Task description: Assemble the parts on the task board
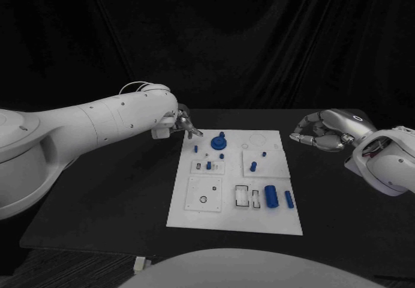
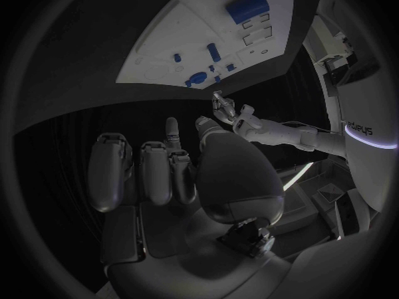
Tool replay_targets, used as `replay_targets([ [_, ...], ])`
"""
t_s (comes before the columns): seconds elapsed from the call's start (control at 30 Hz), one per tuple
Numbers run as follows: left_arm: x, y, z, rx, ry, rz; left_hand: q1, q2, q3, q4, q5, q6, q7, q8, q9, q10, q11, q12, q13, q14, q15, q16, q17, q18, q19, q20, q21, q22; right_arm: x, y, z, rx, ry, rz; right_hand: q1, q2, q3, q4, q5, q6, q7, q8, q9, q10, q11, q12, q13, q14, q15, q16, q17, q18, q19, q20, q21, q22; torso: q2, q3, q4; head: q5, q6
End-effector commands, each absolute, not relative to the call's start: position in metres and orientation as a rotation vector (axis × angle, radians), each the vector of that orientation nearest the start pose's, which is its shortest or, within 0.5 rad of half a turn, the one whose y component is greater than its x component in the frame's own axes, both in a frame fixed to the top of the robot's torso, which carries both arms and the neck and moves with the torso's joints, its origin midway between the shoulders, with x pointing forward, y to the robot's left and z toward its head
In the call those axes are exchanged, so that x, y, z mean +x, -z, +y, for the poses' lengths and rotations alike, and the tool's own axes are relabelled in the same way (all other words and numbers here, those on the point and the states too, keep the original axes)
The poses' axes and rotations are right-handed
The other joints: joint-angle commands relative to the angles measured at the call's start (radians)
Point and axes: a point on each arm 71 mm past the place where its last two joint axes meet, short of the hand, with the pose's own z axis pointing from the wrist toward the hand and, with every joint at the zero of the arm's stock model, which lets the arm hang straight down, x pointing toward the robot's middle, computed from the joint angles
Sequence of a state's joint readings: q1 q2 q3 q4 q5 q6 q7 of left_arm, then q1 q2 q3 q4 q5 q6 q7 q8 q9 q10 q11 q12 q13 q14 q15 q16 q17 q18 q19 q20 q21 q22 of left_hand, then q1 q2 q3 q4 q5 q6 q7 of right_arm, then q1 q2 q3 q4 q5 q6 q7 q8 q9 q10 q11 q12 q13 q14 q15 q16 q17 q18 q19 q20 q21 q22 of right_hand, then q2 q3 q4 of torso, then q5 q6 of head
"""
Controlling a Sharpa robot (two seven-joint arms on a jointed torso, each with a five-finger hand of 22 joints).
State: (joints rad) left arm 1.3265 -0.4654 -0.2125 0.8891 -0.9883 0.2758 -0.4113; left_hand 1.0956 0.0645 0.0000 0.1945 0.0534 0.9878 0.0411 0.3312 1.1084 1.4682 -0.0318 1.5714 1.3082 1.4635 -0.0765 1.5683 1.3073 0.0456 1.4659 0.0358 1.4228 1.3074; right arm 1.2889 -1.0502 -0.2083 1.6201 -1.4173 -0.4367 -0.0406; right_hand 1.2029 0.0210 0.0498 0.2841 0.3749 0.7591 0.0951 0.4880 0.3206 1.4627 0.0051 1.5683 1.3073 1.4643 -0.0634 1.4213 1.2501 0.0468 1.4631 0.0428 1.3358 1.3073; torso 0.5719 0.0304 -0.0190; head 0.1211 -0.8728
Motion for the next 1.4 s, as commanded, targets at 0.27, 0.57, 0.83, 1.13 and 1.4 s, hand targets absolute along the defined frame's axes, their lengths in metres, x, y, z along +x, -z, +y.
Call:
replay_targets([
  [0.27,0.572,0.248,0.207,-0.186,0.251,2.411,-0.004,0.007,-0.003,0.005,0.006,-0.014,0.002,0.001,-0.001,0.103,0.009,-0.001,0.263,0.107,0.009,0.003,0.263,-0.002,-0.002,0.008,-0.008,0.185,0.454,0.188,-0.274,-0.115,-0.562,1.644,0.003,-0.001,-0.004,0.002,0.004,0.005,0.0,0.0,-0.002,0.108,0.006,0.003,0.263,0.051,0.005,-0.004,0.0,0.009,0.019,0.007,-0.004,0.189,-0.001,0.0011,-0.0007,0.001,0.0],
  [0.57,0.569,0.255,0.209,-0.189,0.23,2.438,-0.003,0.009,-0.003,0.005,0.007,-0.014,0.002,0.0,-0.002,0.103,0.01,-0.001,0.263,0.107,0.01,0.003,0.263,-0.001,-0.004,0.009,-0.011,0.184,0.454,0.189,-0.273,-0.118,-0.565,1.644,0.005,-0.001,-0.005,0.001,0.005,0.005,-0.001,0.0,-0.002,0.108,0.006,0.003,0.263,0.051,0.005,-0.004,0.0,0.009,0.019,0.007,-0.005,0.189,-0.001,0.0007,-0.0003,-0.001,0.0],
  [0.83,0.567,0.259,0.209,-0.188,0.227,2.45,-0.004,0.01,-0.003,0.005,0.007,-0.012,0.002,0.001,-0.001,0.103,0.01,-0.001,0.263,0.107,0.01,0.003,0.263,0.0,-0.006,0.01,-0.014,0.183,0.454,0.189,-0.273,-0.119,-0.566,1.644,0.005,-0.001,-0.005,0.001,0.005,0.005,-0.001,0.0,-0.002,0.108,0.006,0.003,0.263,0.051,0.005,-0.004,0.0,0.009,0.019,0.007,-0.005,0.189,-0.002,0.0011,-0.0004,0.0,0.0],
  [1.13,0.566,0.26,0.207,-0.183,0.227,2.457,-0.003,0.011,-0.003,0.005,0.007,-0.011,0.002,0.003,0.0,0.103,0.01,-0.001,0.263,0.107,0.011,0.003,0.263,0.0,-0.008,0.01,-0.017,0.182,0.454,0.189,-0.273,-0.12,-0.567,1.643,0.005,-0.001,-0.005,0.001,0.005,0.005,-0.001,0.0,-0.002,0.108,0.006,0.003,0.263,0.052,0.005,-0.004,0.001,0.009,0.019,0.007,-0.004,0.189,-0.001,0.0003,-0.0002,0.002,0.0],
  [1.4,0.566,0.262,0.208,-0.183,0.22,2.466,-0.002,0.013,-0.003,0.004,0.008,-0.009,0.002,0.004,0.0,0.103,0.011,-0.001,0.263,0.107,0.011,0.003,0.263,0.0,-0.009,0.011,-0.018,0.182,0.454,0.189,-0.274,-0.12,-0.567,1.643,0.005,-0.001,-0.005,0.001,0.005,0.005,-0.001,0.0,-0.002,0.108,0.006,0.003,0.263,0.052,0.005,-0.004,0.001,0.009,0.019,0.007,-0.004,0.189,-0.002,0.0012,-0.0011,0.002,0.0],
])
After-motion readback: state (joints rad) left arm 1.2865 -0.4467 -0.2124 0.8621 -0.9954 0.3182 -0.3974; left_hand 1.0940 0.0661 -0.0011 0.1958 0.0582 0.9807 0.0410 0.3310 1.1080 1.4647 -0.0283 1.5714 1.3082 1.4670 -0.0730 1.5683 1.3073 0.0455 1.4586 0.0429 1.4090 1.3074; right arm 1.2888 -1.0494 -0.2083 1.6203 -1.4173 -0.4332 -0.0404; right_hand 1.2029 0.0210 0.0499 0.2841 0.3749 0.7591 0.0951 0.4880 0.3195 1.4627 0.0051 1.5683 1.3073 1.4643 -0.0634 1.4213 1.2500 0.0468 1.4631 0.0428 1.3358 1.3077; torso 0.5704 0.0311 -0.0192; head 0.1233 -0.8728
